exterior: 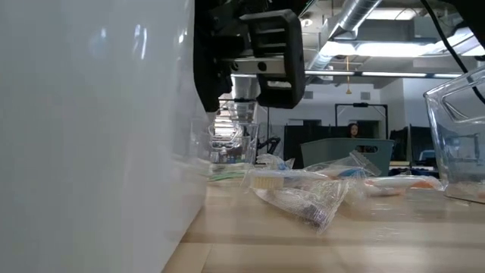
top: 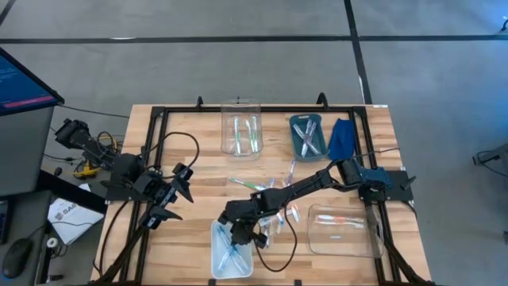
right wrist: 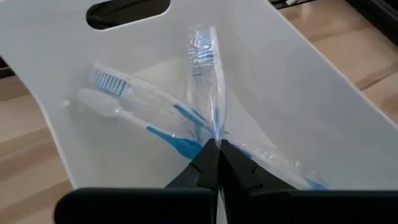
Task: Pick & Place Toothbrushes
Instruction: Put the blue toothbrush into the white bin, then put the green toothbrush into the top transparent bin
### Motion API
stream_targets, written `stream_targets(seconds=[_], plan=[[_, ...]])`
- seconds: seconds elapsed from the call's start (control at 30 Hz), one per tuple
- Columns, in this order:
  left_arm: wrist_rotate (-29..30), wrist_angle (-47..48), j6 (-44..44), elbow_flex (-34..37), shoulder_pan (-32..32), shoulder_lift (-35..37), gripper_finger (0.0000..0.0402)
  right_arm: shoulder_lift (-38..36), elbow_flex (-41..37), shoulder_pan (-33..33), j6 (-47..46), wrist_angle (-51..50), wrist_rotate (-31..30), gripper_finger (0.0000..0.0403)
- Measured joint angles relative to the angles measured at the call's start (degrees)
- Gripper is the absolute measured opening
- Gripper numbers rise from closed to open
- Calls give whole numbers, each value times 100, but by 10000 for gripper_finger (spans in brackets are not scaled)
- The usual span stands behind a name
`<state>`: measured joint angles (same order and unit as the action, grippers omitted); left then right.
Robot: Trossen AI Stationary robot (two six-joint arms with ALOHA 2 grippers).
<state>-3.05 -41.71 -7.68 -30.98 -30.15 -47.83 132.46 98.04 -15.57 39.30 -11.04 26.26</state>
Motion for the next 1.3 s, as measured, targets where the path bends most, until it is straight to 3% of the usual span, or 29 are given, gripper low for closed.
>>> stream_targets(seconds=[0.33, 0.73, 1.3], plan=[[0, -8, 1, 0, 0, 0, 218, 0, 0, 23, -484, -24, 0, 6], [0, -11, 2, 0, 0, 0, 218, -2, 0, -12, -607, 78, -105, 80], [0, -11, 2, 0, 0, 0, 218, -8, 0, -15, -910, 464, -108, 142]])
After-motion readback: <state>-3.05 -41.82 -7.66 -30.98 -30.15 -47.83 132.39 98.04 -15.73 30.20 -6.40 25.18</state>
